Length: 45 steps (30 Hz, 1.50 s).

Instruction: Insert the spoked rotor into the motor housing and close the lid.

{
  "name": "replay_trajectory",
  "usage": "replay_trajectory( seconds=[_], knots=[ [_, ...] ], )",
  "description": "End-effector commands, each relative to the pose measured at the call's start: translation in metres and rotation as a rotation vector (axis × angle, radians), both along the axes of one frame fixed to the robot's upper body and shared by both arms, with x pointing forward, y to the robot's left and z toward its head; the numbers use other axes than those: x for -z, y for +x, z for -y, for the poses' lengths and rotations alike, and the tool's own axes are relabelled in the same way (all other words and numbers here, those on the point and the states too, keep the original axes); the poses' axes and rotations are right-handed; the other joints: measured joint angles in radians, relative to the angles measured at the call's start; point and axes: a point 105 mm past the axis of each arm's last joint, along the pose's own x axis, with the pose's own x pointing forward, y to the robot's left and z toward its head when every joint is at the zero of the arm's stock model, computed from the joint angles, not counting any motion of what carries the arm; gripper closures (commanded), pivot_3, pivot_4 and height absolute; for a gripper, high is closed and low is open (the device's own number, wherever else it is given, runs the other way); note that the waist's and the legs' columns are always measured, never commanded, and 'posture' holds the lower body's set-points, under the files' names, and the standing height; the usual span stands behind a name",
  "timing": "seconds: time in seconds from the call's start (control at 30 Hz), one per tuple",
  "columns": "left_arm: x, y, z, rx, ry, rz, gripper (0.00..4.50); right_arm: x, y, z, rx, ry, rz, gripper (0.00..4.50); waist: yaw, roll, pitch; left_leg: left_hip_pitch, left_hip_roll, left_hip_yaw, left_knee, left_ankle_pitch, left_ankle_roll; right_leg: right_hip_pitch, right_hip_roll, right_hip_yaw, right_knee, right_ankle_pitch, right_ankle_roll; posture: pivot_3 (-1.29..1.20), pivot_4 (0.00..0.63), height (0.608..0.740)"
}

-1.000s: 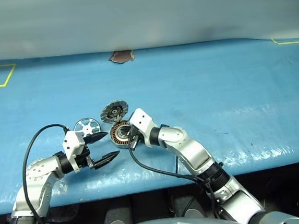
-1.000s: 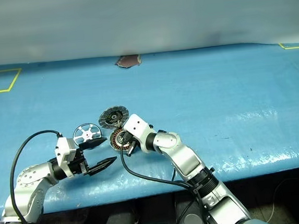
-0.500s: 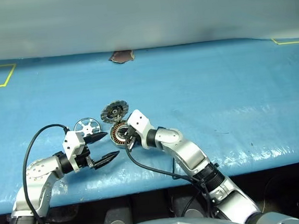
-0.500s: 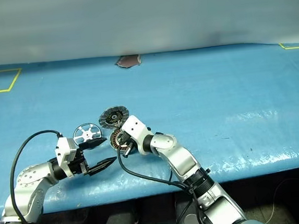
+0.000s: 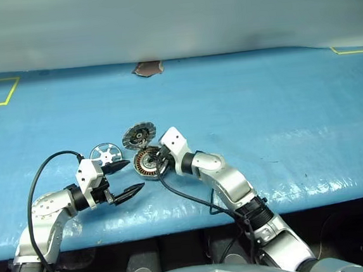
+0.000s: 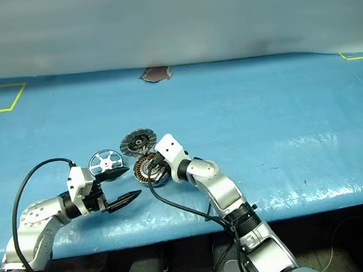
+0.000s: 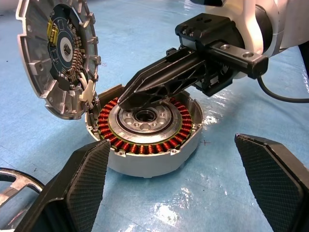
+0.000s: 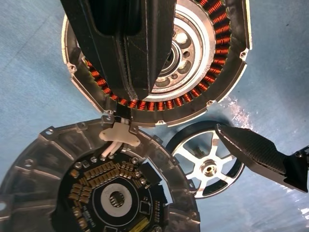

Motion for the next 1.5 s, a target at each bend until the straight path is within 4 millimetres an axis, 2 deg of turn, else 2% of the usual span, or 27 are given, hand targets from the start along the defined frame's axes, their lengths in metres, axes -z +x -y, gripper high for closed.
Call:
replay_trajectory(
  seconds=[0.03,0.23,0.47,0.53,0.73,0.9,1.03,1.37,1.47,1.5],
  knots=[
    [-0.001,0.002,-0.003,-0.006,0.015,0.011,0.0,-0.021,-0.001,-0.004,-0.011,0.052,0.051,4.48,-0.001,0.0,0.0,0.0,0.0,0.0,0.0,0.0,0.0,0.0,0.0,0.0,0.0,0.0,0.0,0.0,0.15,0.74],
    [-0.002,0.003,-0.004,-0.017,0.012,0.011,0.0,-0.017,-0.005,-0.006,-0.027,0.036,0.052,4.48,-0.001,0.0,0.0,0.0,0.0,0.0,-0.001,0.0,0.0,0.0,0.0,0.0,0.0,0.0,0.0,0.0,0.15,0.74],
    [-0.008,0.004,-0.019,-0.109,-0.005,-0.012,0.0,-0.023,-0.009,0.0,-0.044,0.022,0.105,4.48,-0.002,0.0,0.0,0.0,0.0,0.0,0.0,0.0,0.0,0.0,0.0,0.0,0.0,0.0,0.0,0.0,0.15,0.74],
    [-0.015,0.003,-0.024,-0.136,-0.035,-0.019,0.0,-0.027,-0.011,0.004,-0.054,0.018,0.134,4.48,-0.002,0.0,0.0,0.0,0.0,0.0,-0.001,0.0,0.0,0.0,0.0,0.0,0.0,0.0,0.0,0.0,0.15,0.74],
    [-0.026,0.001,-0.042,-0.177,0.025,0.021,0.0,-0.031,-0.03,0.011,-0.14,0.012,0.185,4.48,-0.001,0.0,0.0,0.0,0.0,0.0,-0.001,0.0,0.0,0.0,0.0,0.0,-0.001,0.0,-0.001,0.0,0.15,0.74],
    [-0.039,0.012,-0.045,-0.208,0.064,0.096,0.0,-0.03,-0.042,0.01,-0.208,0.017,0.194,4.48,0.002,0.0,0.0,0.0,0.0,0.0,-0.001,0.0,0.0,0.0,0.0,0.0,0.0,0.0,-0.001,0.0,0.15,0.74],
    [-0.039,0.024,-0.047,-0.238,0.108,0.121,0.0,-0.035,-0.051,0.0,-0.271,0.044,0.232,4.48,0.002,0.0,0.0,0.0,0.0,0.0,-0.001,0.0,0.0,0.0,0.0,0.0,-0.001,0.0,-0.001,0.0,0.15,0.74],
    [-0.023,0.038,-0.054,-0.272,0.222,0.054,0.0,-0.032,-0.044,-0.006,-0.249,0.031,0.256,4.48,0.001,0.0,0.0,0.0,0.0,0.0,-0.001,0.0,0.0,0.0,0.0,0.0,-0.001,0.0,0.0,0.0,0.15,0.74],
    [-0.02,0.041,-0.063,-0.318,0.269,0.062,0.55,-0.031,-0.043,-0.005,-0.239,0.031,0.256,4.5,0.002,0.0,0.0,0.0,0.0,0.0,-0.001,0.0,0.0,0.0,0.0,0.0,0.0,0.0,-0.001,0.0,0.15,0.74],
    [-0.02,0.042,-0.063,-0.32,0.274,0.066,0.89,-0.031,-0.042,-0.005,-0.237,0.031,0.256,4.5,0.002,0.0,0.0,0.0,0.0,0.0,-0.001,0.0,0.0,0.0,0.0,0.0,0.0,0.0,-0.001,0.0,0.15,0.74]
  ],
)
